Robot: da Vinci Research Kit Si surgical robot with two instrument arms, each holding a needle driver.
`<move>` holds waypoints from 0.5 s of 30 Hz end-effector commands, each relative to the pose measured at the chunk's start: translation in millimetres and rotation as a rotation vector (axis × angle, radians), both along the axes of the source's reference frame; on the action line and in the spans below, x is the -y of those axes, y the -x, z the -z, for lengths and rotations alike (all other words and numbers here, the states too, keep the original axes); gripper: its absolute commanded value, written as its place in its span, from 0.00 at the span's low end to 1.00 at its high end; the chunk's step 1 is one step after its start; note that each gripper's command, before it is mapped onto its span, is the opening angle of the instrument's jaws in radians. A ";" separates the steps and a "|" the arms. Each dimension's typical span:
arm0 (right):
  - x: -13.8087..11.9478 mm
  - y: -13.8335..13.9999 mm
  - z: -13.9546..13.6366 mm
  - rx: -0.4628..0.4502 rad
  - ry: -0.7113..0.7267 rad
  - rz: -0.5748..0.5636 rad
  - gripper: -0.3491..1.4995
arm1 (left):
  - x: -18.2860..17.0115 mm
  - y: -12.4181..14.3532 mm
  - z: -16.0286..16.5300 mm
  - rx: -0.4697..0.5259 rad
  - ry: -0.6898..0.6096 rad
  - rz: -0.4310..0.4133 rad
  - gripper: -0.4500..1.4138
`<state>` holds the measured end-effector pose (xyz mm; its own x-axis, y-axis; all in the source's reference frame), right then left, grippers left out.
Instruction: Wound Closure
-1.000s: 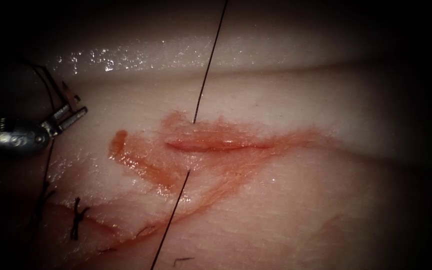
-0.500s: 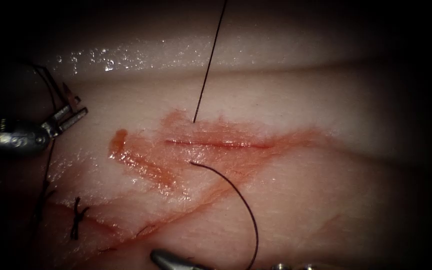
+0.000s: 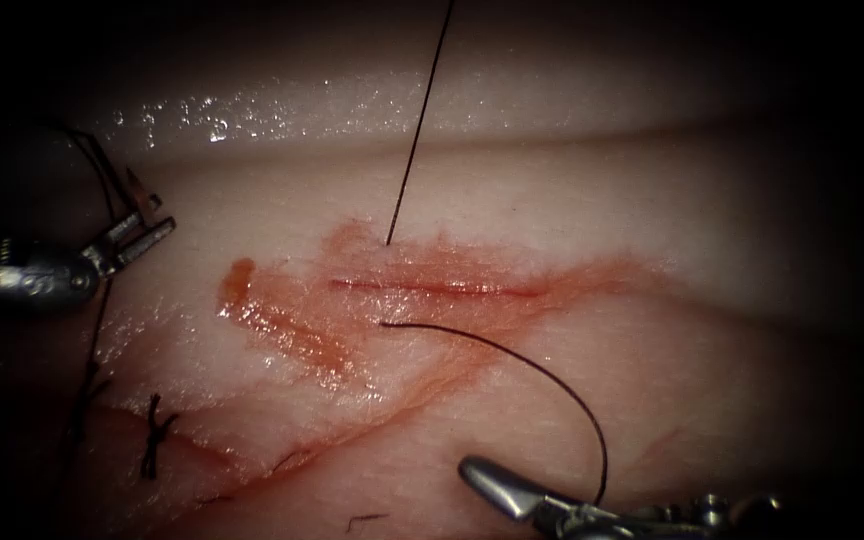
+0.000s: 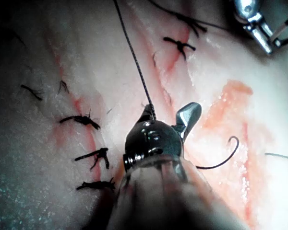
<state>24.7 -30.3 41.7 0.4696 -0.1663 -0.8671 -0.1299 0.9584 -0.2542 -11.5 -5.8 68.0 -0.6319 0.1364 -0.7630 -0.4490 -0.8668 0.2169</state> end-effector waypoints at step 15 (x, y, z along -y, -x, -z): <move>-1.4 12.8 -2.4 0.070 -0.056 -0.107 0.96 | 0.1 0.8 -0.6 -0.001 0.000 0.004 0.00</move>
